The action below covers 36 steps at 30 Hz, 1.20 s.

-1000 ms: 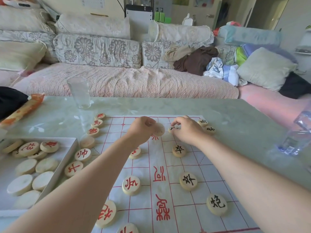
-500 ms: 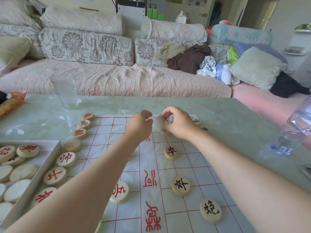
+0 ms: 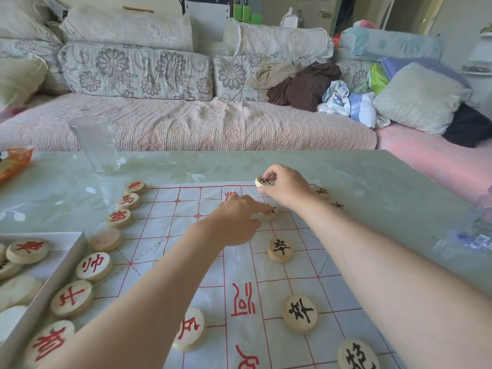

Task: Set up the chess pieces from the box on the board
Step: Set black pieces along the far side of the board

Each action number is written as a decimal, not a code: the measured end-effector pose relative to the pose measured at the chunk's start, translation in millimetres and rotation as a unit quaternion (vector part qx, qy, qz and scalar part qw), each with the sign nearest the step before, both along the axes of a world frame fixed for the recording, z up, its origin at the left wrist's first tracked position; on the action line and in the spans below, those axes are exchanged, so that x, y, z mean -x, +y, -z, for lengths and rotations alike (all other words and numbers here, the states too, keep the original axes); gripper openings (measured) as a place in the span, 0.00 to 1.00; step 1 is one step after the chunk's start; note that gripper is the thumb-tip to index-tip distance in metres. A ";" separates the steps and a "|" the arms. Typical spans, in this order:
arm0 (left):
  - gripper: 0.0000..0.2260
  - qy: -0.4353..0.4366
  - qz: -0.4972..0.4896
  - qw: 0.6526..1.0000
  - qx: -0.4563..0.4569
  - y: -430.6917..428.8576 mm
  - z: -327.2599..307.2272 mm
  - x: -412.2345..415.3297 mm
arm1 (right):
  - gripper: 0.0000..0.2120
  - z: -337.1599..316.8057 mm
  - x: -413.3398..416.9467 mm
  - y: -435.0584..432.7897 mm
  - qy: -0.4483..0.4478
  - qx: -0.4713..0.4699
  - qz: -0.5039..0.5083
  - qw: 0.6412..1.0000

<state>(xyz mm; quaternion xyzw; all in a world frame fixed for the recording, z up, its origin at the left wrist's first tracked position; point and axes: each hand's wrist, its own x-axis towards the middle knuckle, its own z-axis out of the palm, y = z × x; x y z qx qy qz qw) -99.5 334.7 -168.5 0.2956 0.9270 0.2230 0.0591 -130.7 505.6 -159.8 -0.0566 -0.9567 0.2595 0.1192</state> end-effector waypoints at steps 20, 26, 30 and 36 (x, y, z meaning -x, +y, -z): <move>0.12 0.135 -0.184 0.973 -0.030 -90.4 -26.1 0.3 | 0.09 -35.5 -30.3 -103.2 0.004 0.030 -0.128 0.991; 0.14 0.125 -0.241 0.962 0.032 -171.7 -47.1 -20.7 | 0.10 -42.2 -61.3 -192.9 -0.019 0.032 -0.213 0.976; 0.15 0.110 -0.257 0.959 0.050 -230.1 -57.3 -40.9 | 0.11 -47.3 -74.7 -257.4 -0.034 -0.007 -0.261 0.965; 0.16 0.076 -0.273 0.954 0.098 -316.9 -54.3 -68.9 | 0.17 -49.0 -82.6 -334.3 -0.058 -0.097 -0.297 0.948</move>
